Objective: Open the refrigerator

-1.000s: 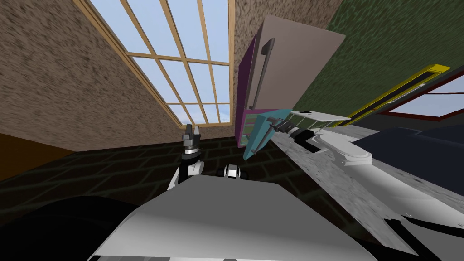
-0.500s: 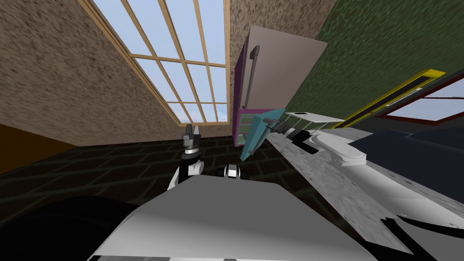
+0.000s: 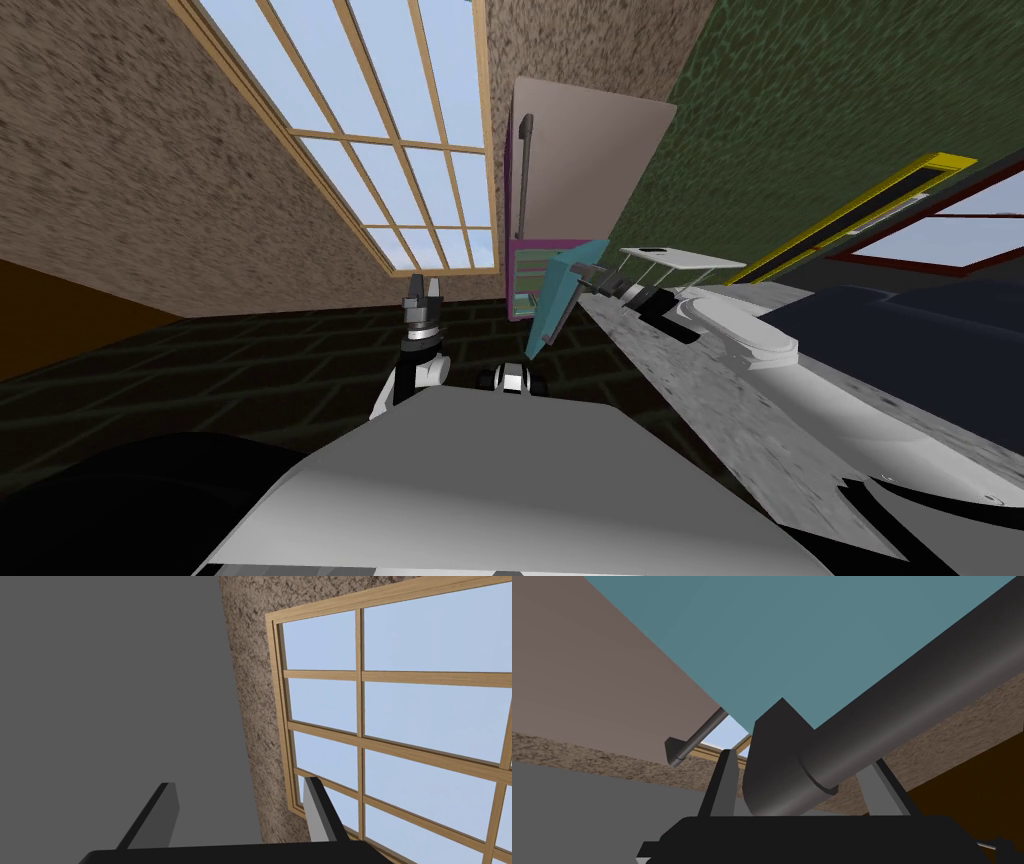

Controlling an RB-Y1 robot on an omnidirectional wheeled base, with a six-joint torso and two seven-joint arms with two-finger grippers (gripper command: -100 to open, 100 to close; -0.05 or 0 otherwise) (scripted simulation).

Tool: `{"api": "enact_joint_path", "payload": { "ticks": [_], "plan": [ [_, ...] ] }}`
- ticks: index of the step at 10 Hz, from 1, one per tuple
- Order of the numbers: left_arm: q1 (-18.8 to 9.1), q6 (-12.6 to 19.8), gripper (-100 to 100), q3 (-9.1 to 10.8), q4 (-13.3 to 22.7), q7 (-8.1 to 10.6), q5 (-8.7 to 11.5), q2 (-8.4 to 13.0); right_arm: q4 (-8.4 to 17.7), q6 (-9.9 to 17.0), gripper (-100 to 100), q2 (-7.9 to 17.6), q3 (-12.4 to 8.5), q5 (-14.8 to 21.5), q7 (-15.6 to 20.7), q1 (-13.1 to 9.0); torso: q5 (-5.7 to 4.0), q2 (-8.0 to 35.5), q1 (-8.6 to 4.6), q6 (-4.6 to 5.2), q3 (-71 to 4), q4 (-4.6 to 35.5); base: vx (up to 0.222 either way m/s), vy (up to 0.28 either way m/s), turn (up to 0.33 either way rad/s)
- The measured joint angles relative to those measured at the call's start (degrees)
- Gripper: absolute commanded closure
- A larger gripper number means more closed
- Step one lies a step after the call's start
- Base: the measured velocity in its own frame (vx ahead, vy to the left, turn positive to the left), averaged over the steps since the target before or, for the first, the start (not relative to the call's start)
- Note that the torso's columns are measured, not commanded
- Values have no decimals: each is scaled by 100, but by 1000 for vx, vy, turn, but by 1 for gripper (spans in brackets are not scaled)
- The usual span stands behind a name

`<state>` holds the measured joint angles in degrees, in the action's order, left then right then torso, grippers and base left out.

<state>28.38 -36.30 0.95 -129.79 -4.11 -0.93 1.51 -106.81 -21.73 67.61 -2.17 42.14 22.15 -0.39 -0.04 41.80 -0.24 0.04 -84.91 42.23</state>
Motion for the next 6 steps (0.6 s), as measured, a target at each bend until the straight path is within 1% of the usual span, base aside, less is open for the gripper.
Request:
{"api": "enact_joint_path", "payload": {
  "ticks": [2,3,5,6],
  "plan": [
    [0,0,0,0,0,0,0,0,-177,-104,100,-39,47,-12,14,-23,4,10,6,-10,4,-3,-89,-267,33],
    [0,0,0,0,0,0,0,0,-244,-155,100,-55,21,-24,30,5,1,13,15,-3,10,-4,-52,-284,13],
    [0,0,0,0,0,0,0,0,-394,-311,100,-117,45,-49,66,-1,-1,21,3,-7,15,-4,-62,-288,31],
    [0,0,0,0,0,0,0,0,-478,-337,100,-130,60,-44,78,-3,-3,26,18,-3,22,-9,-35,-116,2]
  ]
}}
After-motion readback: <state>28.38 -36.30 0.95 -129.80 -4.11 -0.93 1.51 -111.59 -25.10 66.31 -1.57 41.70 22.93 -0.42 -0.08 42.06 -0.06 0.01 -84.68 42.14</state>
